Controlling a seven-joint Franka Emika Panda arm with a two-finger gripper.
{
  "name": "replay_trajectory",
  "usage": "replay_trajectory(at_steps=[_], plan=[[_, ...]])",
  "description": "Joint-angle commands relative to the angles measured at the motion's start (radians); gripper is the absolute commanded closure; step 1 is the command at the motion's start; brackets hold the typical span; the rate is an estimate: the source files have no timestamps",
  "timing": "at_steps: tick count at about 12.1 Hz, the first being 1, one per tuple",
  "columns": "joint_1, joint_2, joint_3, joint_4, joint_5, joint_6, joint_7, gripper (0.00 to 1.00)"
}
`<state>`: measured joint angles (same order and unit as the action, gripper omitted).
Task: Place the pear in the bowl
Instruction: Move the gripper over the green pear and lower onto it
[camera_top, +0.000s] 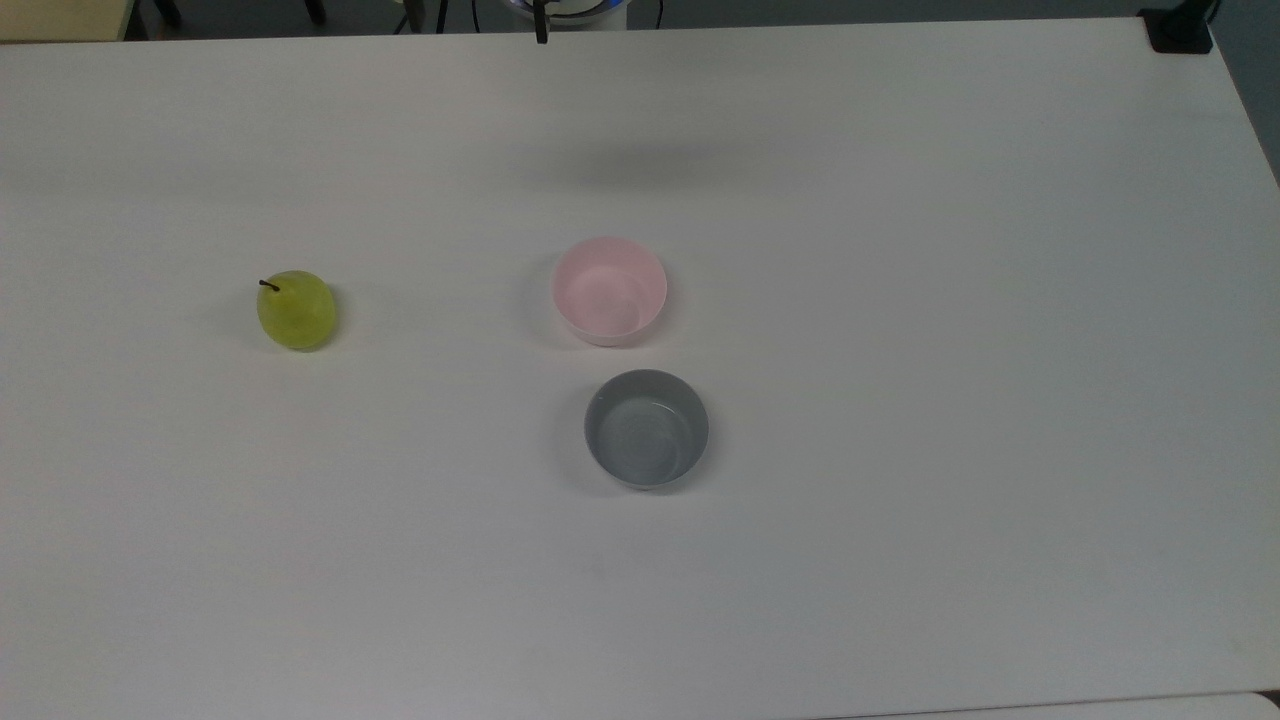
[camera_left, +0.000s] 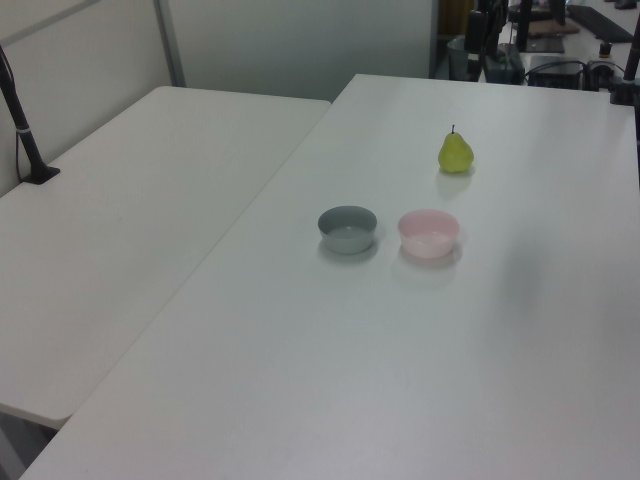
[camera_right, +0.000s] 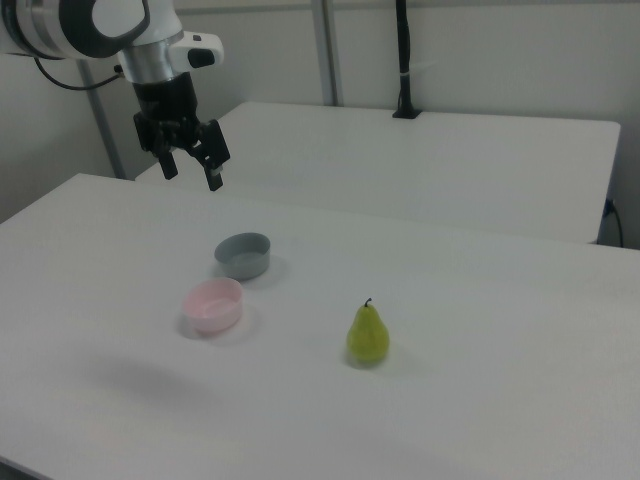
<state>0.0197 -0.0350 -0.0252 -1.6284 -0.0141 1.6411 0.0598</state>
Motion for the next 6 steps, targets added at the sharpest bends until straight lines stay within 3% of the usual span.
replay_trajectory(at_steps=[1, 6], plan=[[0.002, 0.000, -0.007, 0.001, 0.008, -0.026, -0.017, 0.00], [-0.012, -0.003, -0.013, -0.001, 0.008, -0.026, -0.018, 0.00]])
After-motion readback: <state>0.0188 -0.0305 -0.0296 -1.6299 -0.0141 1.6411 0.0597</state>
